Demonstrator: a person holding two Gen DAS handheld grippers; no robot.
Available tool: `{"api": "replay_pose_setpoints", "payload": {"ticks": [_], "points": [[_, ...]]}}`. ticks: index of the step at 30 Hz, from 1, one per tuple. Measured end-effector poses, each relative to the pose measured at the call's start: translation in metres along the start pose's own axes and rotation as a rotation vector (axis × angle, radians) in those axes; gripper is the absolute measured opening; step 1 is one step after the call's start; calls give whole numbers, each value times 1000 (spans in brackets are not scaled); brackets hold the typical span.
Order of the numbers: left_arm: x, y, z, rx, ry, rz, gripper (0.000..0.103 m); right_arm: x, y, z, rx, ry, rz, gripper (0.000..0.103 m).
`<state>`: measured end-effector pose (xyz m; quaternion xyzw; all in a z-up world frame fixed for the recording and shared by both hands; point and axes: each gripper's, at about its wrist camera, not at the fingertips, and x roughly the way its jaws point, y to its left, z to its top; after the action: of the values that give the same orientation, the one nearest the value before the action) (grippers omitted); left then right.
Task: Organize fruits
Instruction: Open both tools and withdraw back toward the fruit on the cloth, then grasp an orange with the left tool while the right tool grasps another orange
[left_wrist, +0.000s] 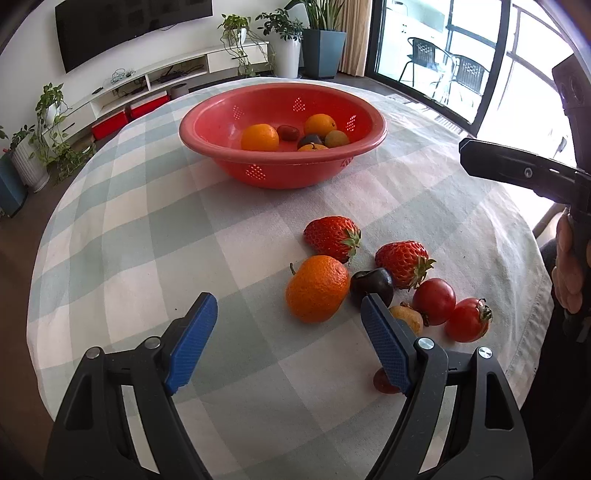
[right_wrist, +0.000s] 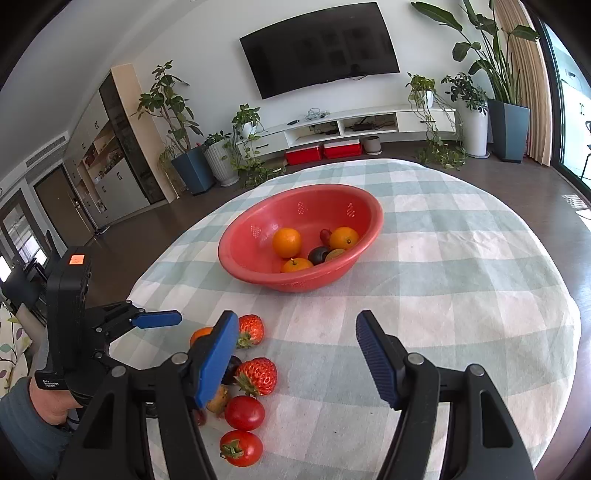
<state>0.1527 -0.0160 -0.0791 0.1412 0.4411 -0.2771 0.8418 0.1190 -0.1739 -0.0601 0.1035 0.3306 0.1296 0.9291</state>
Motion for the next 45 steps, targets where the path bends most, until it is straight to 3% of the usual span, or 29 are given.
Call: {"api": "replay_pose_setpoints", "payload": {"ticks": [4,9,14,39,45], "points": [[5,2,3,-3,2,-24,78,0,-1,-1,7,5,6,69],[10,9,11,-6,1,-64,68,0,-2,-3,12,5,14,69],[11,10,16,22,-1,-122,49,1,-2,-3,10,11,14,69],[2,8,4,117,-25,-233,50,5,-4,-7,10,19,15,69],[1,7,2,149,-18,-219,50,6,-3,-8,8,23,16,69]]}}
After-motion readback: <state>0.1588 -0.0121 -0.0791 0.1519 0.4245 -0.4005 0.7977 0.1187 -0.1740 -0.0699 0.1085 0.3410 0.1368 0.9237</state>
